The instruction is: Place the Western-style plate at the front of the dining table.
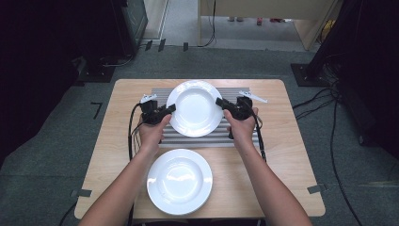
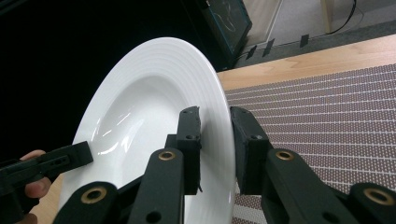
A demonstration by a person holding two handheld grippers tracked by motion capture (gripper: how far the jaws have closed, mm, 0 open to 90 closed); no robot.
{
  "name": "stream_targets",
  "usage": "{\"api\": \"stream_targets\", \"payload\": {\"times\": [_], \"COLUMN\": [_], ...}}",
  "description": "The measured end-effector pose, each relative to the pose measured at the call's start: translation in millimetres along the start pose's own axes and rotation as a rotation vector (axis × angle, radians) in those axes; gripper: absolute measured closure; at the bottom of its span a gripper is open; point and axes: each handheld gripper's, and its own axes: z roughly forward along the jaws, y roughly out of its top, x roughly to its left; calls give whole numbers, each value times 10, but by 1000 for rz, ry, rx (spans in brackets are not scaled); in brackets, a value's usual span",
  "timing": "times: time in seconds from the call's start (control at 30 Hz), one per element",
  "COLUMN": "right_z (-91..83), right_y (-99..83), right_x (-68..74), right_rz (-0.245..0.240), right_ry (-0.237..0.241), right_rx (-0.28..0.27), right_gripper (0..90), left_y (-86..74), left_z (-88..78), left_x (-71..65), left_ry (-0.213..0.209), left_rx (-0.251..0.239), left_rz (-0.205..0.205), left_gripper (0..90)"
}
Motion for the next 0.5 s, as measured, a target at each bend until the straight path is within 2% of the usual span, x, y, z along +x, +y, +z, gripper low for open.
{"api": "stream_targets", "payload": {"times": [0.27,0.5], "right_z": [62,144], "right_y": [1,-15], "right_x": [-48,-115], "right_rz": [11,29], "right_ry": [-12,-35], "right_rx": [-1,-3], "right_gripper": [757,757], "left_y": [16,30], "left_z": [73,209], "left_x": [16,60], "left_ry": [4,11], "left_rx": [25,65], "left_rz": [2,-8], "left_gripper": [661,658]}}
